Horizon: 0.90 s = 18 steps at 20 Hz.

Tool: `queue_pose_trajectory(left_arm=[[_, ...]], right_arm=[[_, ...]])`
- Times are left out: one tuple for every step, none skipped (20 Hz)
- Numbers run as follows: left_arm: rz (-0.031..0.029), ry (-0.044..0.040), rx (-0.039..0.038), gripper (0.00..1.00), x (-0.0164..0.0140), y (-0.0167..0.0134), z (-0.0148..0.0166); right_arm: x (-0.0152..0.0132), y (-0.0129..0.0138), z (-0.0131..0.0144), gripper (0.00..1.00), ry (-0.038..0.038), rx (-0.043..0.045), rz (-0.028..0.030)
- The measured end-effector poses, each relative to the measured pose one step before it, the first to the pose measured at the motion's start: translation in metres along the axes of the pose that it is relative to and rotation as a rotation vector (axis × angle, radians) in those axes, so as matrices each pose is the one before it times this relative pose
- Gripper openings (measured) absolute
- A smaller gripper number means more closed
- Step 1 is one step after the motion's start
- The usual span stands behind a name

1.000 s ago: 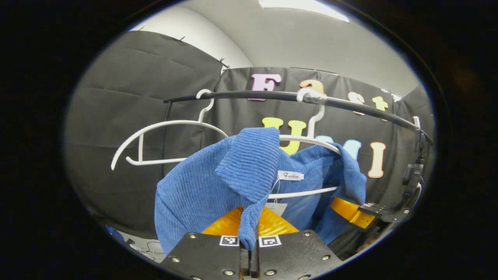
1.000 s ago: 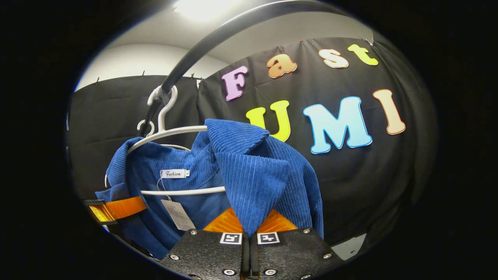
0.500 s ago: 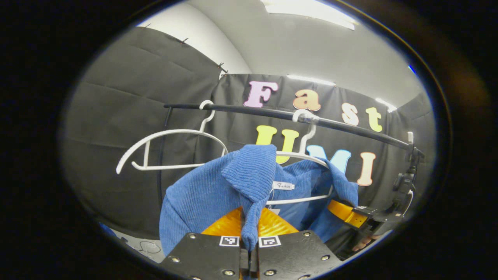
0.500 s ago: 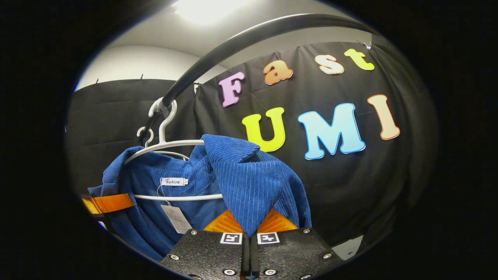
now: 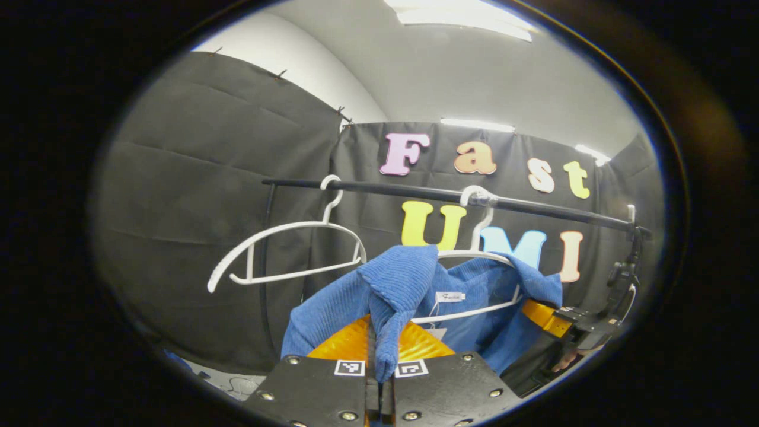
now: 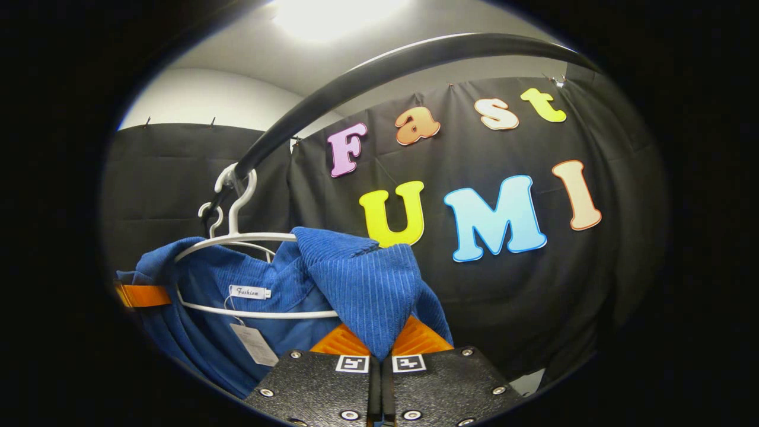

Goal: Grasp the clothes on the hanger with both hands and then place them into the laundry hamper below.

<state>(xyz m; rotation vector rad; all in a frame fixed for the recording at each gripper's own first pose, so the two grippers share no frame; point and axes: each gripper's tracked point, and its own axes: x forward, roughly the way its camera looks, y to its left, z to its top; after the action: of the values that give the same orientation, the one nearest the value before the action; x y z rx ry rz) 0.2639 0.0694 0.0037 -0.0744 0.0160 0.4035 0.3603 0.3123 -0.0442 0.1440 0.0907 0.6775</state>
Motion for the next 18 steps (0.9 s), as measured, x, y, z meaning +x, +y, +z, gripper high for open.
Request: queue_pose_trajectory(left_arm=[[0.01969, -0.0075, 0.01172, 0.03, 0.00038, 0.00841, 0.0042], [0.01452, -0.00893, 0.0083, 0.03, 0.00023, 0.00479, 0.00443], [0.00755, -0.00672, 0.006, 0.03, 0.00051, 0.00508, 0.00471], [0.00804, -0.00758, 0.00856, 0.03, 0.00004, 0.00525, 0.00389], [0.01084, -0.00718, 0.01311, 0.03, 0.00029, 0.00652, 0.00451], [0.0117, -0.00547, 0.01389, 0.03, -0.00001, 0.00659, 0.0014], [0.00796, -0.00295, 0.00991, 0.03, 0.00058, 0.00754, 0.00268], [0.01133, -0.00226, 0.00682, 0.03, -0.00052, 0.00517, 0.00067], [0.00703, -0.00448, 0.00279, 0.03, -0.00096, 0.00467, 0.00304], [0.00857, -0.00572, 0.00056, 0.03, 0.0015, 0.00595, 0.00282], [0.00833, -0.00312, -0.00123, 0.03, 0.0011, 0.00606, 0.00172], [0.00587, -0.00323, 0.00073, 0.03, 0.00677, 0.00511, 0.00055], [0.00254, 0.00221, 0.00545, 0.03, 0.0049, 0.00412, -0.00066], [0.00035, 0.00066, 0.0067, 0.03, 0.0024, 0.00319, -0.00123], [-0.00109, 0.00057, 0.00084, 0.03, 0.00301, 0.00282, -0.00039], [-0.00178, -0.0008, -0.00799, 0.03, 0.00197, 0.00272, 0.00026], [-0.00082, 0.00248, -0.02045, 0.04, 0.00342, 0.00229, -0.00167], [-0.00264, 0.00291, -0.02033, 0.03, 0.0027, 0.00158, -0.00167]], right_arm=[[0.00094, -0.00332, 0.00256, 0.0, -0.00928, -0.00475, -0.00946], [0.00192, -0.00279, 0.00334, 0.0, -0.00969, -0.001, -0.00904], [0.00137, -0.00435, 0.00121, 0.0, -0.01074, 0.00095, -0.0165], [0.00203, -0.00413, 0.00273, 0.0, -0.01562, -0.00263, -0.01281], [0.0016, -0.00318, 0.00114, 0.0, -0.01278, -0.00806, -0.01345], [0.00187, -0.00251, 0.00058, 0.0, -0.00838, -0.01008, -0.0091], [0.00047, 0.00034, -0.0002, 0.0, -0.00617, -0.0073, -0.00711], [-0.00002, -0.00066, 0.00194, 0.0, -0.00843, -0.00449, -0.00844], [0.00193, -0.00087, 0.0015, 0.0, -0.00892, -0.00594, -0.01019], [0.00207, -0.00169, 0.00213, 0.0, -0.01259, -0.00665, -0.01082], [0.00342, -0.00225, 0.00268, 0.0, -0.01649, -0.00266, -0.01087], [0.00308, -0.00222, 0.00217, 0.0, -0.01434, 0.00317, -0.0085], [0.00279, -0.00021, 0.00129, 0.0, -0.00684, 0.00483, -0.00731], [0.00282, -0.00099, 0.00107, 0.0, -0.00689, 0.00425, -0.00519], [0.00149, -0.00138, 0.00089, 0.0, -0.00455, -0.00126, -0.00689], [0.00186, -0.00194, 0.00094, 0.0, -0.00285, -0.00387, -0.00644], [0.0001, 0.00012, -0.0002, 0.0, 0.00316, -0.00482, -0.00501], [0.00061, -0.00061, 0.00123, 0.0, -0.00601, -0.00639, -0.00828]])
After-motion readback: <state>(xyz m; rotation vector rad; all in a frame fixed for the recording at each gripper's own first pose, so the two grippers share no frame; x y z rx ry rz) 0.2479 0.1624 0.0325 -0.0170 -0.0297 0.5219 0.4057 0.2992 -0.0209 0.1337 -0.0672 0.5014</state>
